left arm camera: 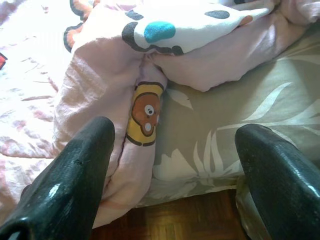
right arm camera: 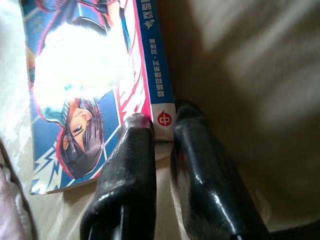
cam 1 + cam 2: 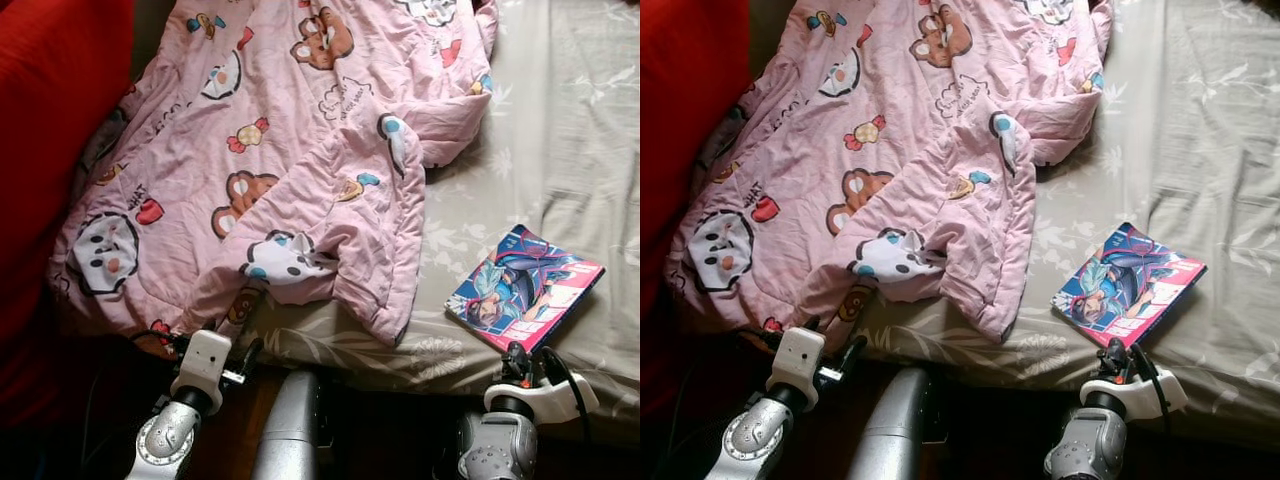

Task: Clean up the room

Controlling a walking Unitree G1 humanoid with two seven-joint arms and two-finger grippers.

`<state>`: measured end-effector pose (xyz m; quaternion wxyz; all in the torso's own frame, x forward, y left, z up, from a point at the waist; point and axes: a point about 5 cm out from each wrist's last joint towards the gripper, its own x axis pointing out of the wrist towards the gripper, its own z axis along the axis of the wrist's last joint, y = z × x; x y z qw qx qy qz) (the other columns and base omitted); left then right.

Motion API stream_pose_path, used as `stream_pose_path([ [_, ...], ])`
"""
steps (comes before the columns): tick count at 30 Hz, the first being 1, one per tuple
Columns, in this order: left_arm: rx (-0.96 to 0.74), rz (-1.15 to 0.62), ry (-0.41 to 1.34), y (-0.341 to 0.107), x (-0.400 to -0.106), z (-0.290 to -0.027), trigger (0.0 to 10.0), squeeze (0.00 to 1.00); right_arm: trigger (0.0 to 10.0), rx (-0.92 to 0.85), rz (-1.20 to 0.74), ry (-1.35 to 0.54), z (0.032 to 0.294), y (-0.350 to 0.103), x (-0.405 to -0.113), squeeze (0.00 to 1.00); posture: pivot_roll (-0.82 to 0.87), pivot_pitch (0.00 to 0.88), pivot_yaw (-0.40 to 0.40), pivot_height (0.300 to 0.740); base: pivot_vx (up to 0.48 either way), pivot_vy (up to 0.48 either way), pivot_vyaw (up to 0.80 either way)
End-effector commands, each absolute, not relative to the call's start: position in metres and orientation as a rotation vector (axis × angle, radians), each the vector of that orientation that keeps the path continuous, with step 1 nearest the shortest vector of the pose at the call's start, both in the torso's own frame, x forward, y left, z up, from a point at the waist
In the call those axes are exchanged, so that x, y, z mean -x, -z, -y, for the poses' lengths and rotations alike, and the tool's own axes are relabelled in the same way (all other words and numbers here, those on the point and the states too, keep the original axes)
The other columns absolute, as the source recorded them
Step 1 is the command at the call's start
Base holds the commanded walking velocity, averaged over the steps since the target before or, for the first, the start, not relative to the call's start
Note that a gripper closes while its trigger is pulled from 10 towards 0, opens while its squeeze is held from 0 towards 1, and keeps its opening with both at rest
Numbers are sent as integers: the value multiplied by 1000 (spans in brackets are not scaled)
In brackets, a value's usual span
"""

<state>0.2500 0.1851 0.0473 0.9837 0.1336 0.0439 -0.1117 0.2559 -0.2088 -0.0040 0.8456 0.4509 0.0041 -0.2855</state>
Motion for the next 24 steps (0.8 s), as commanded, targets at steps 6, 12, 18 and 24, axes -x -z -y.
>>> stream_pose_path([
  [6, -302, -142, 229, -33, -238, -190, 10000, 0, 0, -1181, -267, 787, 188, 57, -209, 0, 54, 308, 183, 628, 0, 0, 0],
  [12, -303, -139, 230, -32, -236, -189, 10000, 0, 157, -1182, -328, 663, 177, 58, -213, 0, 52, 310, 182, 628, 0, 0, 0],
  [18, -308, -136, 242, -32, -235, -187, 10000, 0, 10000, -1163, -312, 616, 177, 55, -216, 4, 50, 310, 181, 628, 0, 0, 0],
  [24, -310, -134, 245, -32, -235, -186, 10000, 0, 10000, -1154, -283, 604, 181, 53, -217, 1000, 49, 310, 180, 628, 0, 0, 0],
])
